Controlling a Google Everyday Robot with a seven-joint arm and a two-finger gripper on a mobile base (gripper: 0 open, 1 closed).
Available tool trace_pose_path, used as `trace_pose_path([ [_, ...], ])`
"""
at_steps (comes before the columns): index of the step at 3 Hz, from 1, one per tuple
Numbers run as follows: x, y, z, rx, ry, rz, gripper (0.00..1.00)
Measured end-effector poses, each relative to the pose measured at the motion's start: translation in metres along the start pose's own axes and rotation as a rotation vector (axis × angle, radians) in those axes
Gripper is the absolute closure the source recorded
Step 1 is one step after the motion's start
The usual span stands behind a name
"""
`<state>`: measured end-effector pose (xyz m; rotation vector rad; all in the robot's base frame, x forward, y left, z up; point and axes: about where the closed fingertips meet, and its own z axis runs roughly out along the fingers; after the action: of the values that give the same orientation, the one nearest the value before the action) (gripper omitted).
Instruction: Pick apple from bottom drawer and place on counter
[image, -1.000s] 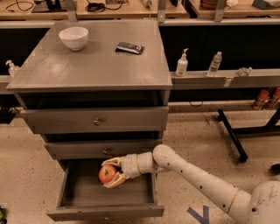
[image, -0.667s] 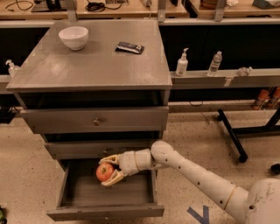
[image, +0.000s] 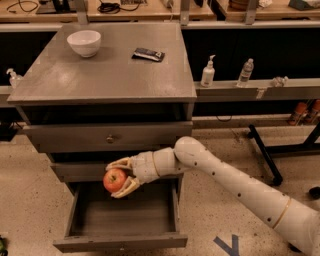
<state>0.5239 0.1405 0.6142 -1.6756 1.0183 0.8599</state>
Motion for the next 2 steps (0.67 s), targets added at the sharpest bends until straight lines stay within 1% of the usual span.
trace_pose_path([
  [1, -0.071, -0.04, -0.031, -0.014, 0.001, -0.054, 1.0],
  [2, -0.106, -0.077, -0.052, -0.007, -0.016, -0.072, 1.0],
])
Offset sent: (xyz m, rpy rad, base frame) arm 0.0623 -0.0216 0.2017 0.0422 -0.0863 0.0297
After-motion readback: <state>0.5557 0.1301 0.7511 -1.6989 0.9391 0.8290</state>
